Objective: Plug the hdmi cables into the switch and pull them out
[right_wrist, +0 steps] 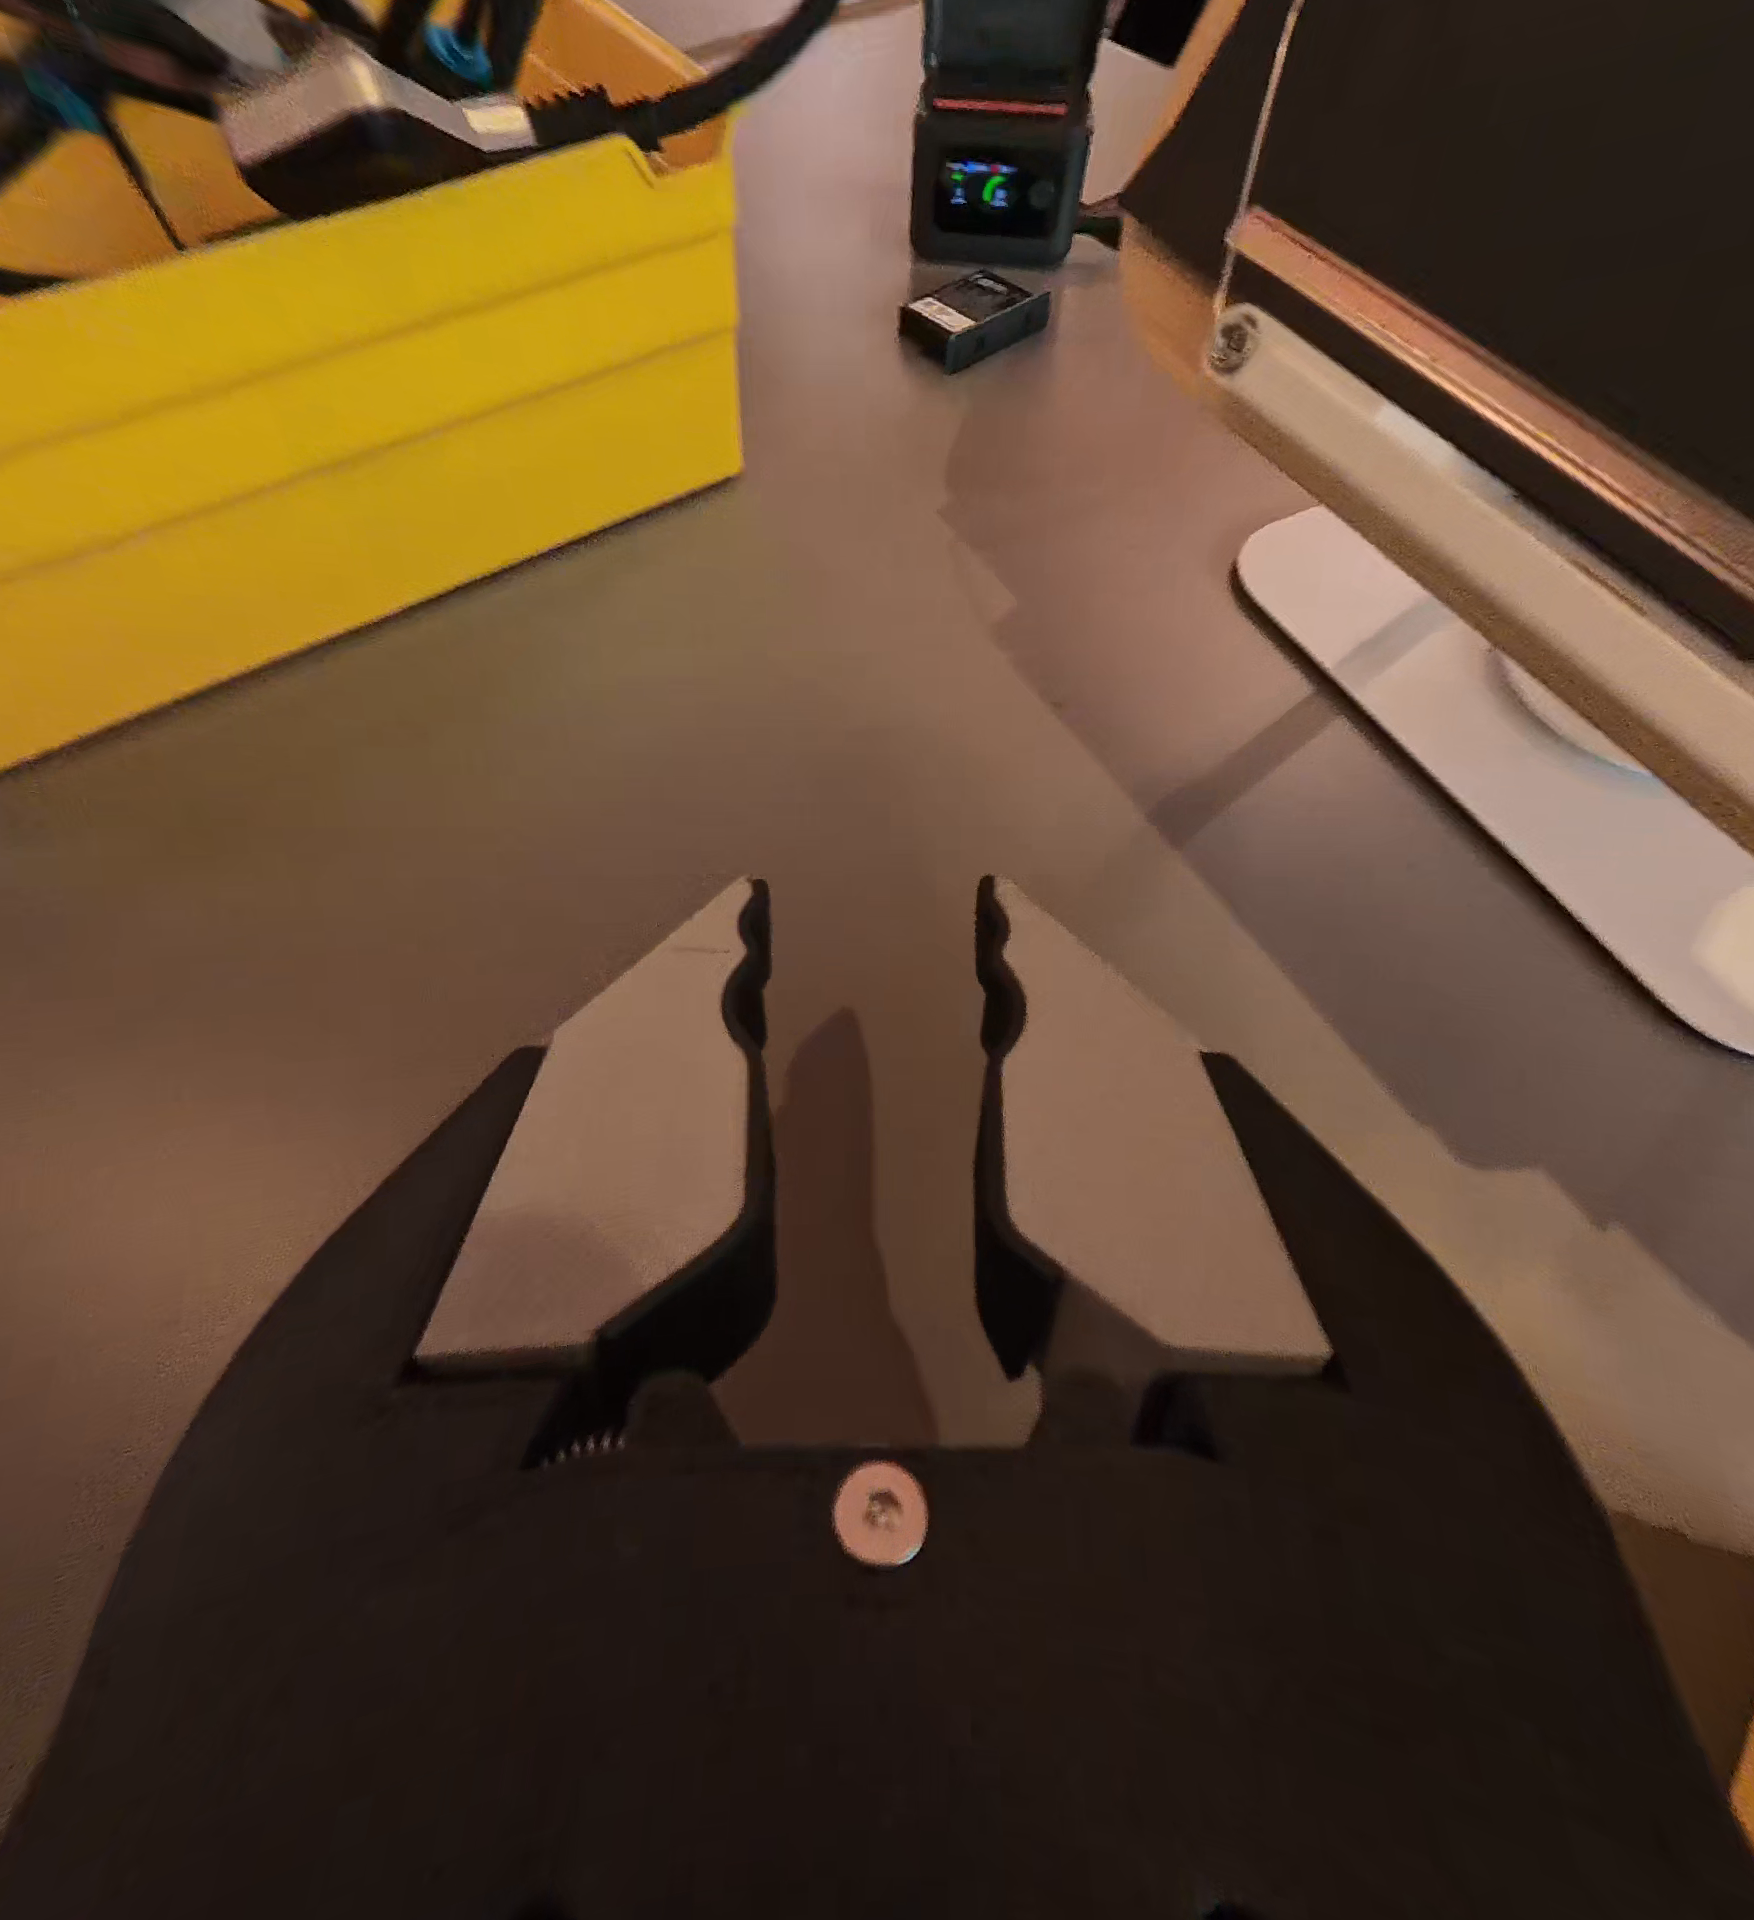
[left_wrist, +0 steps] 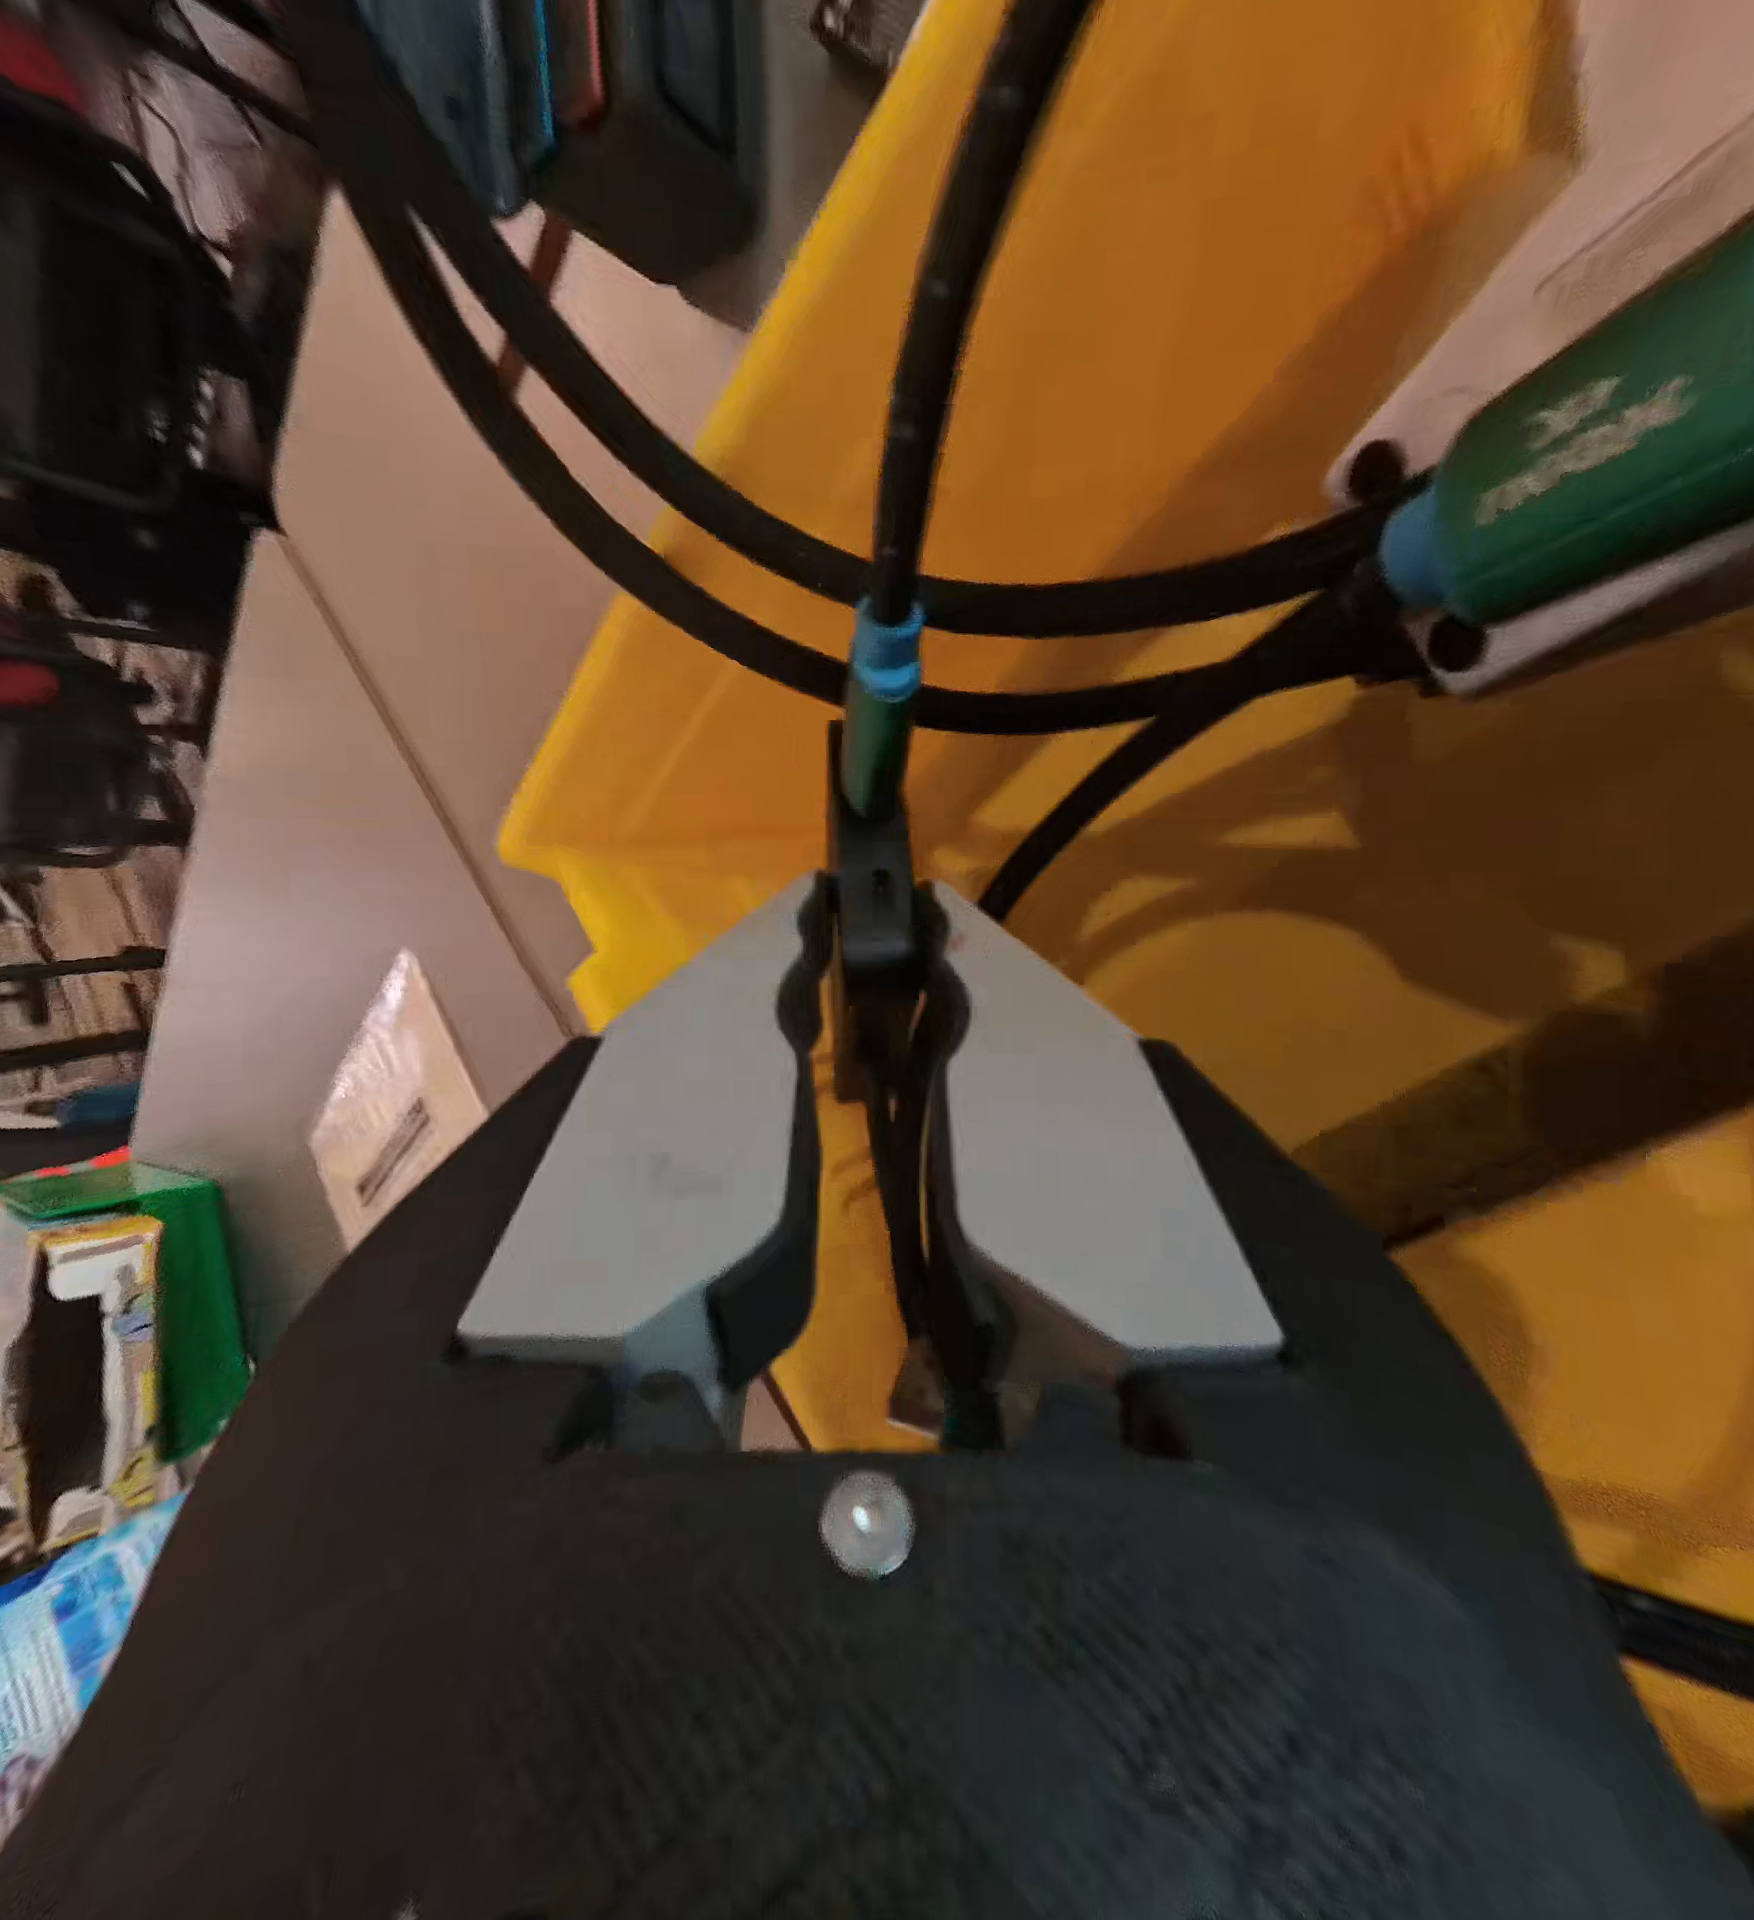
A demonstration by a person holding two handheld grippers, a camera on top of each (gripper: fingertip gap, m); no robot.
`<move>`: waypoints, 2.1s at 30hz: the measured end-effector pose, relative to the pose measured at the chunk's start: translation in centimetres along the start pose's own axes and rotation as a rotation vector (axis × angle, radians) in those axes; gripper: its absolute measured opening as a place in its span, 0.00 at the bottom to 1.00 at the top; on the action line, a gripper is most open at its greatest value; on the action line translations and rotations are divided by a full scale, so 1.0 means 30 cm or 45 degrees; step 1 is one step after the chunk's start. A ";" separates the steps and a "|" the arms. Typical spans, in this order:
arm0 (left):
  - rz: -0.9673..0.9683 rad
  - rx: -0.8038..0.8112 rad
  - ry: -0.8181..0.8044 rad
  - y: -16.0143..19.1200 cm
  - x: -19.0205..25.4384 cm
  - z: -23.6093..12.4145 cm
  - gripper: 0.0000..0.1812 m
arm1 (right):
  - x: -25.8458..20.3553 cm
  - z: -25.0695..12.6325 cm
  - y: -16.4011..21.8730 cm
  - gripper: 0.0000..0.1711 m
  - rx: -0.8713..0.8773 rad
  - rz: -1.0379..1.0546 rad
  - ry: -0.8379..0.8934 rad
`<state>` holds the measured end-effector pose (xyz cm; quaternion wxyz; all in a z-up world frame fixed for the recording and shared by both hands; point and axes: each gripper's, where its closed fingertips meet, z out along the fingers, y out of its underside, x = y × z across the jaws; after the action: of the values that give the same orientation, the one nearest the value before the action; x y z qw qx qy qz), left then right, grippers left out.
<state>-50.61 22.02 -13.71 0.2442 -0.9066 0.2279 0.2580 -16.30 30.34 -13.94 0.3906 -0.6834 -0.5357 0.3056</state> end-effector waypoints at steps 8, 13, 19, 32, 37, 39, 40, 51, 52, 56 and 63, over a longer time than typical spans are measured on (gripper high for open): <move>0.118 0.159 -0.471 -0.096 -0.150 -0.208 0.06 | 0.007 -0.008 0.039 0.18 0.024 -0.003 0.020; 0.102 0.609 -0.760 -0.319 -0.170 -0.637 0.06 | -0.027 -0.043 -0.033 0.20 0.181 -0.026 -0.017; -0.111 1.238 -0.026 -0.702 0.314 -0.931 0.07 | -0.163 -0.111 -0.092 0.33 0.344 0.017 -0.419; -0.455 1.349 0.742 -0.903 0.720 -0.458 0.06 | -0.004 -0.272 -0.147 0.37 0.655 0.046 -0.290; -0.270 1.340 1.211 -0.865 0.868 -0.404 0.06 | -0.060 -0.210 -0.099 0.27 0.514 -0.039 -0.430; -0.224 1.260 1.266 -0.862 0.896 -0.383 0.06 | -0.083 -0.170 -0.069 0.30 0.431 -0.059 -0.484; -0.186 1.248 1.268 -0.857 0.908 -0.381 0.06 | -0.098 -0.155 -0.062 0.28 0.404 -0.052 -0.527; -0.310 1.166 1.473 -0.860 0.957 -0.398 0.08 | -0.110 -0.135 -0.085 0.05 0.428 0.057 -0.633; -0.326 1.175 1.439 -0.867 0.950 -0.393 0.09 | -0.100 -0.137 -0.091 0.05 0.451 0.088 -0.628; -0.343 1.233 1.338 -0.881 0.941 -0.395 0.09 | -0.081 -0.142 -0.101 0.05 0.510 0.198 -0.664; -0.331 1.143 1.353 -0.858 0.930 -0.354 0.06 | -0.060 -0.119 -0.066 0.10 0.417 0.175 -0.711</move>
<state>-11.65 28.05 -13.56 0.4791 -0.7412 0.2906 -0.3696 -14.74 28.09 -10.42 0.3118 -0.5357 -0.5186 0.5889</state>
